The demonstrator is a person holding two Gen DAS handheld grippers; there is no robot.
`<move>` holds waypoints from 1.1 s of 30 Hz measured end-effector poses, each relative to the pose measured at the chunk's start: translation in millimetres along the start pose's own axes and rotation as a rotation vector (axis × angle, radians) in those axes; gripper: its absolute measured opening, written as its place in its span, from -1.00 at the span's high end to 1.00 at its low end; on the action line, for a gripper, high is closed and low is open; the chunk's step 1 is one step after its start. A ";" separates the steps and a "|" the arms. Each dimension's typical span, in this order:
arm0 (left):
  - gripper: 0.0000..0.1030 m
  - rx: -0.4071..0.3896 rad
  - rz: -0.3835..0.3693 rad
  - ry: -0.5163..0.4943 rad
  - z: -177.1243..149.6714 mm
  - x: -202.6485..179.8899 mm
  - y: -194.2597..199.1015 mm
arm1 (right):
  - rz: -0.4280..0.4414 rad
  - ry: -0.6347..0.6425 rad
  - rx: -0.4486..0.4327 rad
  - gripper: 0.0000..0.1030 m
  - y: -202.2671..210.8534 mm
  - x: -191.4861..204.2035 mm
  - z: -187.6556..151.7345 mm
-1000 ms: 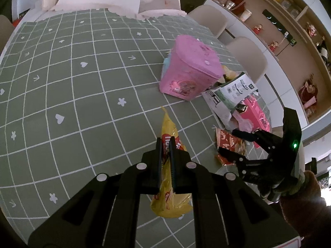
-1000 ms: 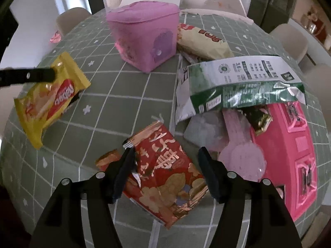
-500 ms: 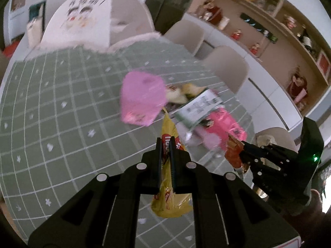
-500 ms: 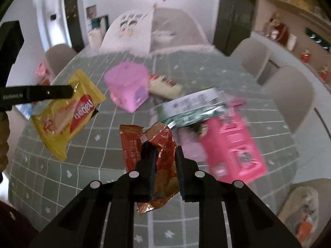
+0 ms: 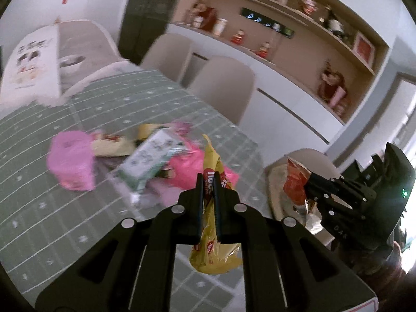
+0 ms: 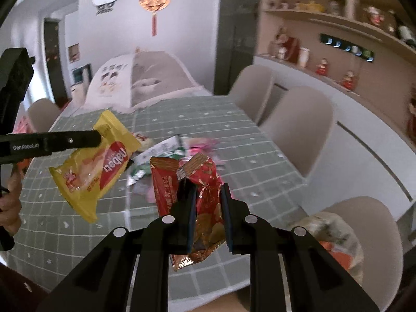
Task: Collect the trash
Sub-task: 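Lower the yellow bag into the bin and open the left tool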
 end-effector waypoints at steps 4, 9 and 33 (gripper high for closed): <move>0.87 0.028 -0.054 -0.032 1.0 -39.7 -27.0 | -0.042 -0.030 -0.016 0.64 11.4 -39.4 -7.9; 0.87 0.066 -0.115 -0.067 2.1 -89.6 -67.8 | -0.101 -0.092 -0.033 0.64 25.0 -97.3 -24.7; 0.37 0.303 -0.292 -0.076 -46.5 -238.7 -266.6 | -0.220 -0.291 0.049 0.64 27.7 -287.5 -123.4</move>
Point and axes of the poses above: each gripper's, at about its wrist camera, not at the fingertips, and y roughly against the way its jaws point, x to its left, z to its top, the point moved 8 cm from there along -y, roughly the way its jaws point, and after that the axes turned 8 degrees about -z, right-handed, at the moved point
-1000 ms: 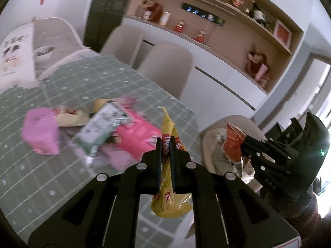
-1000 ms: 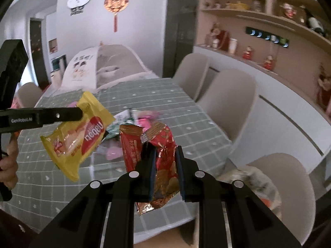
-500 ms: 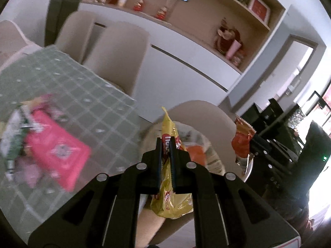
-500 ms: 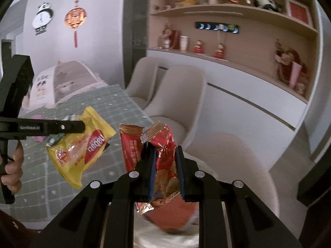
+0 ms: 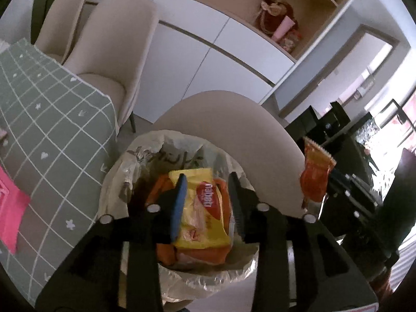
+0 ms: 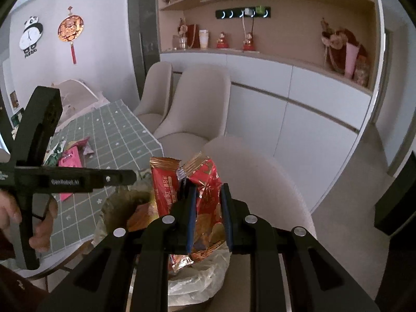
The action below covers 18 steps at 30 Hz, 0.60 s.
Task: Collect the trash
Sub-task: 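Lower the yellow bag into the bin and open the left tool, then release the red packet into the bin with the right tool while the left tool returns to the table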
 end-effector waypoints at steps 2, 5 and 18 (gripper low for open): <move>0.37 -0.013 0.006 0.034 0.1 4.9 5.9 | 0.022 -0.005 0.021 0.64 -8.6 1.5 -5.1; 0.36 -0.060 0.032 0.077 -0.5 14.7 25.4 | 0.093 -0.018 0.063 0.64 -27.9 13.7 -12.3; 0.36 -0.224 0.238 0.236 -29.0 84.3 124.3 | 0.178 0.097 0.349 0.64 -124.2 87.5 -55.7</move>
Point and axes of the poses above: each gripper's, at about its wrist camera, not at the fingertips, and y roughly against the way its jaws point, x to its left, z to its top, the point moved 8 cm from there along -y, roughly the way its jaws point, and after that the axes turned 8 degrees about -z, right-handed, at the moved point
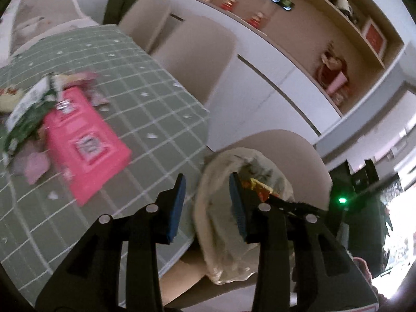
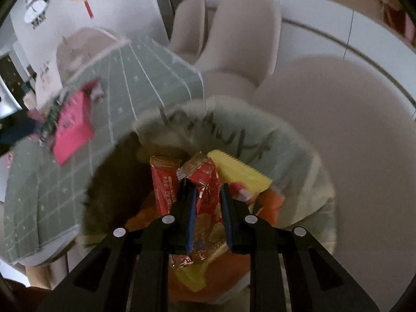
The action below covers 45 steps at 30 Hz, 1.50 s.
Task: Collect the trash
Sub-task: 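Release the red packet into the bin with the right tool while the left tool returns to the table, then move the left tool over the table toward the green-white milk carton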
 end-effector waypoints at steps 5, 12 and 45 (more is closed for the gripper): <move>0.36 -0.041 0.061 0.025 -1.3 28.7 23.0 | -0.011 -0.011 0.027 0.58 -9.8 4.6 -6.7; 0.35 -0.032 0.095 0.021 -7.5 64.8 39.6 | -0.022 -0.069 -0.038 0.24 20.7 3.1 -3.2; 0.35 0.034 0.002 0.060 -20.5 175.3 86.8 | -0.348 -0.132 -0.005 -0.12 90.1 20.3 -66.0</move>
Point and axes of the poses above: each gripper's, at about its wrist camera, not at the fingertips, and y roughly against the way its jaws point, x to its left, z to its top, the point moved 8 cm from there along -y, roughly the way its jaws point, and after that the axes turned 8 degrees about -z, right-handed, at the moved point
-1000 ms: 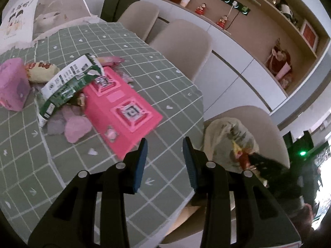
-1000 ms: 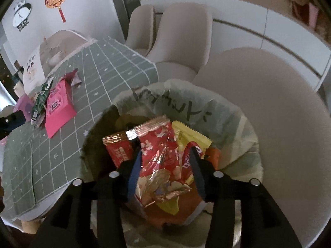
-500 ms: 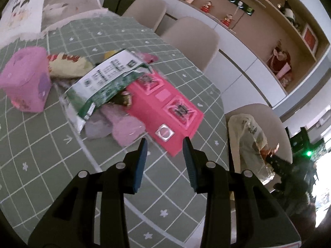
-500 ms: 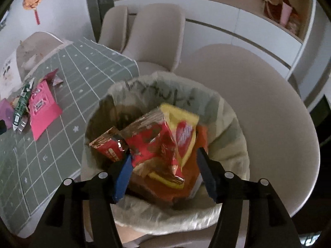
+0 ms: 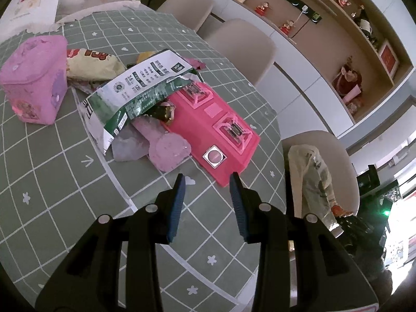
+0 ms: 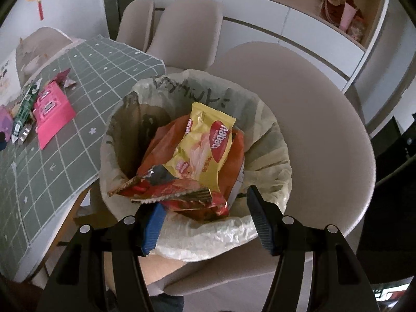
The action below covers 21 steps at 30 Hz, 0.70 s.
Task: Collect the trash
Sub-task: 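Move the left tool over the table toward the green-white milk carton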
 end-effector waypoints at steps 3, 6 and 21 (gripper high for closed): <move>0.35 0.003 0.001 0.001 -1.5 -0.8 0.1 | 0.039 -0.023 -0.041 -0.12 12.9 -0.1 13.4; 0.35 0.006 0.003 0.007 -2.6 0.1 0.5 | 0.024 -0.061 -0.063 -0.12 16.6 -4.4 28.9; 0.35 0.049 -0.107 -0.161 4.5 -94.0 -23.5 | 0.135 0.041 -0.076 -0.12 -13.1 11.8 48.4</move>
Point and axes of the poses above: each gripper's, at about its wrist camera, not at the fingertips, and y roughly against the way its jaws point, x to its left, z to its top, the point moved 8 cm from there along -y, roughly the way its jaws point, and after that the axes turned 8 degrees about -z, right-handed, at the moved point
